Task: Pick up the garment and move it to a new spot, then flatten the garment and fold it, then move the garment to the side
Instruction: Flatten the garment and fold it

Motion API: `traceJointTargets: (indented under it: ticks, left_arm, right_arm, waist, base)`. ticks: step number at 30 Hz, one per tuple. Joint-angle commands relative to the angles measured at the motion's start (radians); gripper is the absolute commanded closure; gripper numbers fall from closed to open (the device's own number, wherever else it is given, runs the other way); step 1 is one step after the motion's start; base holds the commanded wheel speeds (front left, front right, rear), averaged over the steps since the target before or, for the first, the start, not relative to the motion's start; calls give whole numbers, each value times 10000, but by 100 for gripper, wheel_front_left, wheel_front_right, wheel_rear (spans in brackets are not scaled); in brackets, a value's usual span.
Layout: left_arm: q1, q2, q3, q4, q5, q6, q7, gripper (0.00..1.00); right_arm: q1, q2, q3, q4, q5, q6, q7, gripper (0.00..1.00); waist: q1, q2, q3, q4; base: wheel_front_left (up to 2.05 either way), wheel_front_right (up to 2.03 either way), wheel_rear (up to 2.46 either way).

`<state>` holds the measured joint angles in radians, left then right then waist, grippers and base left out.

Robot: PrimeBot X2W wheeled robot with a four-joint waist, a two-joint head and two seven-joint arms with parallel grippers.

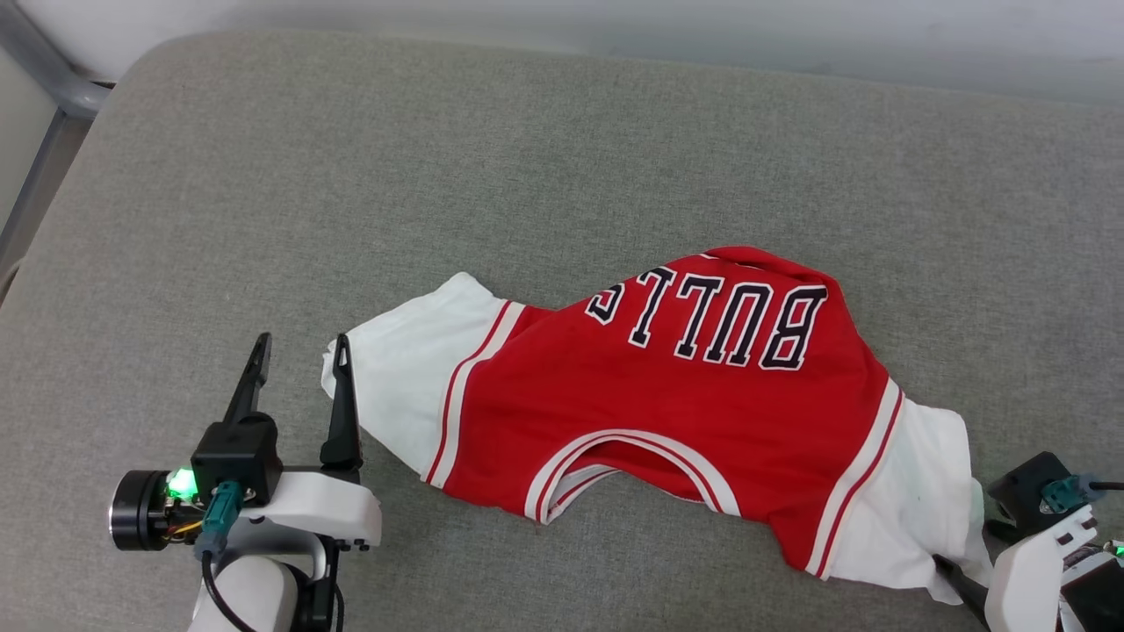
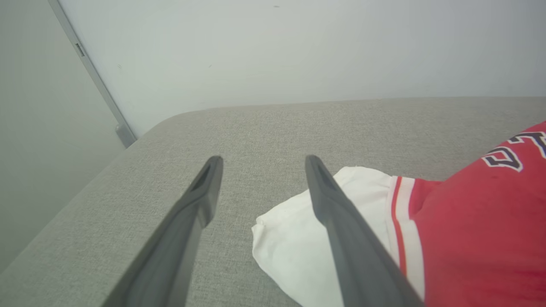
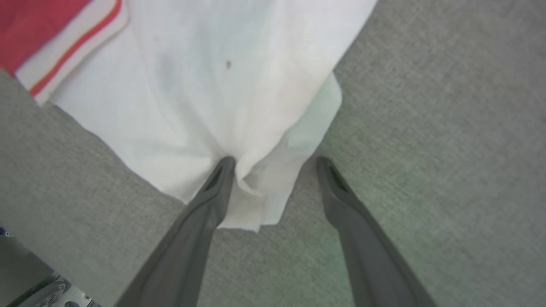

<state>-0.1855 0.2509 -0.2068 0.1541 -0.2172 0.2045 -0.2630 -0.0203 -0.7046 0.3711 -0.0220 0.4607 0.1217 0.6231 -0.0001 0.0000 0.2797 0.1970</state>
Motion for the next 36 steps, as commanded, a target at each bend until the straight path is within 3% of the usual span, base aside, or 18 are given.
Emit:
traceJointTargets:
  ticks: [1, 2, 12, 17, 22, 29, 36]
  left_arm:
    - [75, -9, 116, 29, 82, -33, -24, 0]
    - [106, -24, 188, 55, 136, -83, -24, 0]
    - [-55, 265, 857, 345, 214, -796, -25, 0]
    - [-482, 848, 857, 718, 211, -1394, 100, 0]
    - [-1242, 1377, 714, 876, 20, -2065, 878, 0]
    - [-2299, 1925, 434, 806, -1145, -3076, 3506, 0]
    - [-2823, 2796, -506, 437, -2878, -3330, 7597, 0]
  right_arm:
    - [540, 611, 853, 521, 209, 162, 103, 0]
    - [463, 631, 879, 542, 175, 164, -74, 100]
    - [-86, 682, -470, 810, -77, 79, -1706, 100]
    - [51, 899, -1257, 979, -240, 82, -2154, 100]
    - [263, 1041, -1813, 1128, -387, 82, -2441, 100]
    - [394, 1276, -2108, 1086, -589, 82, -2551, 100]
    - [297, 1451, -2120, 1078, -702, 82, -2619, 100]
  waist:
    - [1, 0, -76, -74]
    - [1, 0, -130, -129]
    - [1, 0, -825, -798]
    - [1, 0, -1036, -1094]
    - [1, 0, -1078, -1269]
    - [1, 0, -962, -1394]
    - [1, 0, -860, -1412]
  base:
    - [0, 0, 0]
    - [0, 0, 0]
    - [0, 0, 0]
    - [0, 0, 0]
    - [0, 0, 0]
    - [0, 0, 0]
    - [0, 0, 0]
